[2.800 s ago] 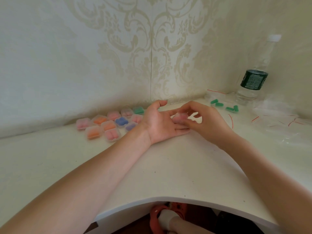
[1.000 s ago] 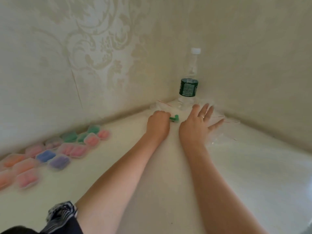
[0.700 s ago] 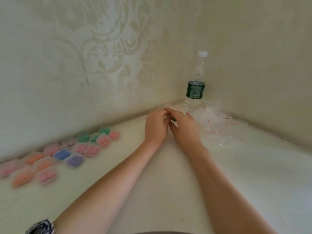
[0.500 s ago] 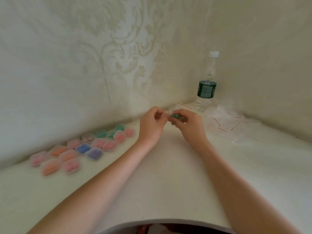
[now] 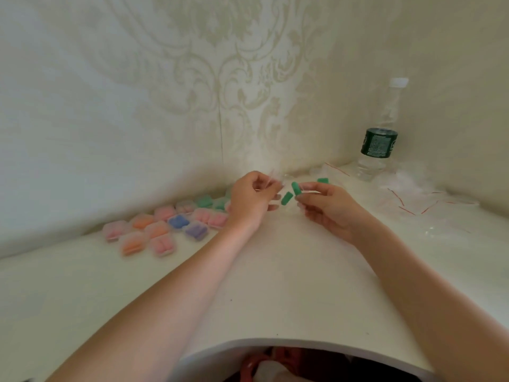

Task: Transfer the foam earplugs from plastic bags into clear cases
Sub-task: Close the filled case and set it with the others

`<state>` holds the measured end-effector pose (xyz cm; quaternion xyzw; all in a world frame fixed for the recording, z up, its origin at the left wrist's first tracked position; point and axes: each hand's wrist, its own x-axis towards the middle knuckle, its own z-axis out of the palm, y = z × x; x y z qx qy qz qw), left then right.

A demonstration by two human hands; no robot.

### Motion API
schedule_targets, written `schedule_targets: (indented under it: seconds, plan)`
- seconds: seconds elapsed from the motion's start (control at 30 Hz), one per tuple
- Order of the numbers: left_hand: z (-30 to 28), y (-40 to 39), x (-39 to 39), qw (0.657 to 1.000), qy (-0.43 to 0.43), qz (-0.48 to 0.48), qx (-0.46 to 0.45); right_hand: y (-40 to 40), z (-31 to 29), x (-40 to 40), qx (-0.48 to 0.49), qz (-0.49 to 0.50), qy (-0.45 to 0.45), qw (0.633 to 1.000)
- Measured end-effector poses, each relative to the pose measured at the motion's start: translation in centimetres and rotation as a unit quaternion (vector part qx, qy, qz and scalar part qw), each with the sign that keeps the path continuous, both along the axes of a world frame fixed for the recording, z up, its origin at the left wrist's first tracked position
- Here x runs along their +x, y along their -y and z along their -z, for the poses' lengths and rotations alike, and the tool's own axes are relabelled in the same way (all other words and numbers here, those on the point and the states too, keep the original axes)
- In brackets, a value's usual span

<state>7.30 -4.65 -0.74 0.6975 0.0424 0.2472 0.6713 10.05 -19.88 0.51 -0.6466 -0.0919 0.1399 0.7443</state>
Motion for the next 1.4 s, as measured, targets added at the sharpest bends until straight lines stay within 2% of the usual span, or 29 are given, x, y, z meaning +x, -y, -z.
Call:
schedule_targets:
  seconds: [0.13, 0.2, 0.23, 0.3, 0.33, 0.37, 0.4, 0.5, 0.57, 0.67, 0.77, 0.9, 1.07, 1.2, 1.27, 1.4]
  plan:
    - [-0.2, -0.2, -0.1, 0.993, -0.021, 0.042, -0.105, 0.2, 0.2, 0.5, 0.005, 0.053, -0.007, 0.999]
    - [-0.3, -0.4, 0.0, 0.993, -0.024, 0.044, -0.104, 0.1, 0.5, 0.5, -0.044, 0.074, 0.025, 0.996]
    - [-0.3, -0.4, 0.0, 0.994, -0.024, 0.039, -0.097, 0.1, 0.7, 0.5, -0.102, 0.108, 0.077, 0.986]
    - [-0.2, -0.4, 0.0, 0.998, -0.020, 0.014, -0.065, 0.1, 0.6, 0.1, -0.237, 0.191, 0.244, 0.921]
    - [-0.1, -0.4, 0.0, 0.999, -0.016, -0.003, -0.040, 0.0, 0.4, -0.1, -0.259, 0.215, 0.315, 0.887]
    - [0.0, -0.3, 0.1, 1.000, -0.011, -0.018, -0.019, -0.2, 0.0, -0.6, -0.247, 0.217, 0.348, 0.878]
    - [-0.1, -0.3, 0.0, 1.000, -0.004, -0.031, 0.001, -0.5, -0.2, -1.0, -0.223, 0.204, 0.349, 0.887]
    - [-0.1, 0.0, -0.3, 0.997, 0.035, -0.046, 0.047, -1.4, -0.5, -1.9, -0.193, 0.144, 0.248, 0.938]
    - [-0.1, 0.5, -0.6, 0.995, 0.061, -0.035, 0.073, -1.6, -0.2, -1.8, -0.182, 0.132, 0.206, 0.953]
    - [0.0, 1.3, -0.8, 0.992, 0.078, -0.030, 0.098, -1.4, -0.3, -1.6, -0.107, 0.135, 0.185, 0.968]
    - [0.1, 1.6, -0.7, 0.993, 0.068, -0.009, 0.092, -1.3, -0.4, -1.6, -0.070, 0.128, 0.188, 0.971]
    - [0.1, 1.5, -0.9, 0.996, 0.055, 0.064, 0.025, -1.2, -0.2, -1.4, -0.080, 0.115, 0.198, 0.970]
    - [0.6, 1.2, -0.7, 0.987, 0.084, 0.003, 0.138, -1.6, -0.1, -1.5, -0.101, 0.116, 0.212, 0.965]
    - [0.9, 1.4, -0.6, 0.976, 0.070, 0.009, 0.205, -1.6, 0.1, -1.6, -0.145, 0.152, 0.240, 0.948]
    - [0.9, 1.4, -0.6, 0.983, 0.045, 0.031, 0.174, -1.7, 0.2, -1.7, -0.152, 0.153, 0.262, 0.941]
    - [0.6, 1.4, -0.6, 0.998, -0.003, 0.066, 0.022, -1.9, 0.2, -2.3, -0.163, 0.144, 0.311, 0.925]
